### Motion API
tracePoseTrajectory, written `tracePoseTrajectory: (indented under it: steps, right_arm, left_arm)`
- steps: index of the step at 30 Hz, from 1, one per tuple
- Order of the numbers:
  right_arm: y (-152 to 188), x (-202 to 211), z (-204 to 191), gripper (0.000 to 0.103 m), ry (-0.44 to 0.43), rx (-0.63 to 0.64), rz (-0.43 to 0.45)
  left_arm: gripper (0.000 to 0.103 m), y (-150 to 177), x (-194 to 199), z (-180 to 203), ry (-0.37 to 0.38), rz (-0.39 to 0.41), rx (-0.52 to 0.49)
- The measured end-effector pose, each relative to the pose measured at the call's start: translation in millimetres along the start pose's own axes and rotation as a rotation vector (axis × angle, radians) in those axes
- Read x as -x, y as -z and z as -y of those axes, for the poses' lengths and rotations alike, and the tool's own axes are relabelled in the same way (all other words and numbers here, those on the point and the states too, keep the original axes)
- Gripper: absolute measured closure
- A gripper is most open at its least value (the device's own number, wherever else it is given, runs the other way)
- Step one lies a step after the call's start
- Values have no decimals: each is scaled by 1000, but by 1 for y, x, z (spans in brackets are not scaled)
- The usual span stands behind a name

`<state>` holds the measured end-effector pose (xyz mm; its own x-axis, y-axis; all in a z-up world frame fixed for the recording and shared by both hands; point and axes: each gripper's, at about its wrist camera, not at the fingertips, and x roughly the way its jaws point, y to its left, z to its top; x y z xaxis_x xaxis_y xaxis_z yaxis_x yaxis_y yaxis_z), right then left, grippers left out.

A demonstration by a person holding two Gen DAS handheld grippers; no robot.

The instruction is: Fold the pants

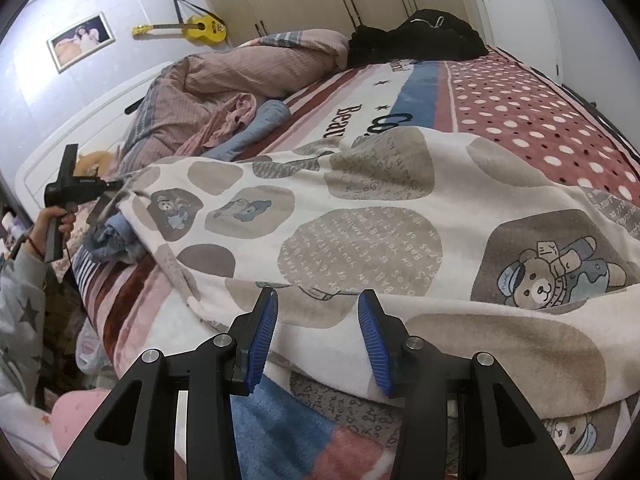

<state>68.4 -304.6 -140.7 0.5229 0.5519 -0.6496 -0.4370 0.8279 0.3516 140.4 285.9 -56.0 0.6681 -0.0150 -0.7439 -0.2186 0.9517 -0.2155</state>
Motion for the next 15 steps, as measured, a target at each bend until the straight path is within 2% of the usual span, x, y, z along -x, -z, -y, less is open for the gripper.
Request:
tracePoseTrajectory:
  steps: [5, 9, 12, 14, 15]
  right_arm:
    - [-3, 7, 2, 65, 29, 8, 6]
    - [-6, 19, 11, 65, 44, -18, 18]
    - [-6, 32, 24, 65, 100, -33, 31]
    - [-8, 42, 33, 64, 138, -43, 38]
    - [-9, 48, 38, 57, 157, -44, 42]
  left_arm:
    - [100, -27, -1, 6, -36, 34, -50]
    - [100, -32, -29, 5, -111, -6, -79]
    - [100, -29, -50, -4, -170, -27, -65]
    - [99, -25, -50, -9, -156, -29, -31]
    - [96, -24, -47, -11, -143, -26, -14]
